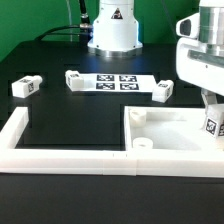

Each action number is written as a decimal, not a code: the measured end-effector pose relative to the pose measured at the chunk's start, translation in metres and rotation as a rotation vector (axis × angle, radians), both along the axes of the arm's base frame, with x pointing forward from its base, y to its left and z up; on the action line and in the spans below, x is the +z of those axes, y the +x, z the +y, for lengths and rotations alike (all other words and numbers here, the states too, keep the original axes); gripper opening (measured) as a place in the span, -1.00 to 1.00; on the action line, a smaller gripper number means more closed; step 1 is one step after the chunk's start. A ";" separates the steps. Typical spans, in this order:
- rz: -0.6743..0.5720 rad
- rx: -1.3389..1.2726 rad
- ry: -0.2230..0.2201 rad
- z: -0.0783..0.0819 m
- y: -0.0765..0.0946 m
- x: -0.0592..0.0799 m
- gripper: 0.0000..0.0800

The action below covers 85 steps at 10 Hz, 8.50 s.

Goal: Assemble square table

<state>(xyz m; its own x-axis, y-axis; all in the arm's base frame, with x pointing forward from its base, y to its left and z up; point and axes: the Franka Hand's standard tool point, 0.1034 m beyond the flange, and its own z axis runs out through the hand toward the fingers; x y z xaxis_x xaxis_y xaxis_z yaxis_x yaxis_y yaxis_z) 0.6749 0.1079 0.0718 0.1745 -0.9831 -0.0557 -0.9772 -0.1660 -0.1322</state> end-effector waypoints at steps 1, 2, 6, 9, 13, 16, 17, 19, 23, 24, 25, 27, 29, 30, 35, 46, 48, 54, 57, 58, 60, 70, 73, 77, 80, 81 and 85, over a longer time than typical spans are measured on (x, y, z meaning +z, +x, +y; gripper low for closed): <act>-0.007 -0.135 0.044 -0.004 0.000 0.000 -0.26; -0.001 -0.149 0.050 -0.006 0.000 0.001 -0.26; -0.001 0.066 0.001 -0.004 -0.004 -0.002 0.34; -0.051 0.531 -0.052 -0.003 0.001 0.002 0.61; -0.066 0.772 -0.096 -0.005 0.001 0.001 0.62; -0.098 1.171 -0.206 0.001 0.003 0.001 0.62; -0.097 1.161 -0.205 0.000 0.003 0.000 0.62; -0.095 1.138 -0.203 0.000 0.003 0.000 0.29; -0.081 0.913 -0.173 -0.002 0.003 -0.001 -0.27; -0.076 0.813 -0.159 -0.003 0.003 -0.001 -0.27; -0.066 0.652 -0.134 -0.005 0.003 -0.001 -0.27; -0.013 0.277 -0.035 -0.004 0.003 -0.002 -0.27; 0.023 -0.039 0.054 -0.005 0.004 -0.002 -0.27; 0.034 -0.106 0.068 -0.004 0.003 -0.002 -0.27; 0.059 -0.411 0.114 -0.004 0.003 -0.004 -0.27; 0.020 -0.491 0.166 -0.006 -0.002 0.026 0.62; 0.026 -0.490 0.161 -0.006 -0.004 0.021 0.62; -0.020 -0.404 0.152 -0.009 -0.012 0.034 0.62; -0.003 -0.263 0.152 -0.006 -0.047 0.055 0.62; -0.005 -0.265 0.149 -0.007 -0.046 0.053 0.62; -0.007 -0.238 0.144 -0.007 -0.046 0.051 0.62; -0.007 0.523 0.020 0.005 -0.096 0.015 0.62; 0.026 0.815 0.010 -0.008 -0.137 -0.001 0.62; 0.060 0.896 0.013 -0.027 -0.147 -0.006 0.62; 0.146 0.921 0.147 -0.043 -0.168 -0.014 0.62; 0.204 0.934 0.228 -0.055 -0.183 -0.016 0.62; 0.395 0.900 0.468 -0.061 -0.196 -0.017 0.62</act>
Offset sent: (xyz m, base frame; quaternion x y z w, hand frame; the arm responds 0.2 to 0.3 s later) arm 0.0000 0.0000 0.0000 0.0000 0.0000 0.0650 0.9979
